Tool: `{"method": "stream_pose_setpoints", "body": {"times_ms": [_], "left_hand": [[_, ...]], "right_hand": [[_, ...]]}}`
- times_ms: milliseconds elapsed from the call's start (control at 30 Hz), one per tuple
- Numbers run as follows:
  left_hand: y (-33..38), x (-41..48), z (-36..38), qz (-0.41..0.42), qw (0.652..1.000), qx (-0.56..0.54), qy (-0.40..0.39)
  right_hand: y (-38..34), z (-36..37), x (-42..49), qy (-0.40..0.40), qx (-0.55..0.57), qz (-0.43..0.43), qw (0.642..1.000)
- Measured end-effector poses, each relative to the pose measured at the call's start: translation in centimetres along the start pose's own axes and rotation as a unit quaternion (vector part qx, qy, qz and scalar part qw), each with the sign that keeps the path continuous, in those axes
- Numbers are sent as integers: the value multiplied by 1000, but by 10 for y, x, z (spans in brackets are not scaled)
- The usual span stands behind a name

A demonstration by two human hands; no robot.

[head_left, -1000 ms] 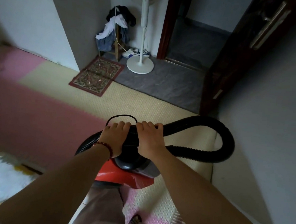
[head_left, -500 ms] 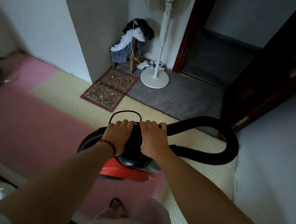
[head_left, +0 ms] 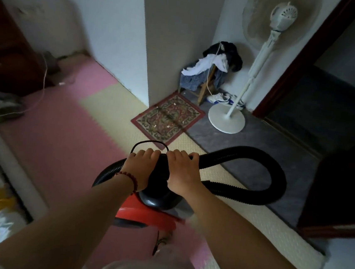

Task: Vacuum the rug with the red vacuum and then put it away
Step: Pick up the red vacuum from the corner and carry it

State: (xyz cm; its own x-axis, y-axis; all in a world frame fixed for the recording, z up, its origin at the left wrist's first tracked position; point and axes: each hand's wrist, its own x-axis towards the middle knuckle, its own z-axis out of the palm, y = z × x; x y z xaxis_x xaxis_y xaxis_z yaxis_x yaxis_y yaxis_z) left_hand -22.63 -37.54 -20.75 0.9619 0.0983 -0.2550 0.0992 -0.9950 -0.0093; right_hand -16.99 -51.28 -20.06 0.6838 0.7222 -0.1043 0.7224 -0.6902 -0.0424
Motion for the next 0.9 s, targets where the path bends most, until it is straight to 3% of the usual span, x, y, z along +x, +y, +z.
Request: {"method": "stream_pose_setpoints", "body": {"times_ms": [467, 900], "left_hand": [[-120, 92, -31, -169, 985, -42, 12], [-316, 152, -34, -278, 956, -90, 17]], "right_hand": [[-14, -27, 199, 20, -3, -161, 987], [-128, -42, 408, 5, -37, -286, 958]]}}
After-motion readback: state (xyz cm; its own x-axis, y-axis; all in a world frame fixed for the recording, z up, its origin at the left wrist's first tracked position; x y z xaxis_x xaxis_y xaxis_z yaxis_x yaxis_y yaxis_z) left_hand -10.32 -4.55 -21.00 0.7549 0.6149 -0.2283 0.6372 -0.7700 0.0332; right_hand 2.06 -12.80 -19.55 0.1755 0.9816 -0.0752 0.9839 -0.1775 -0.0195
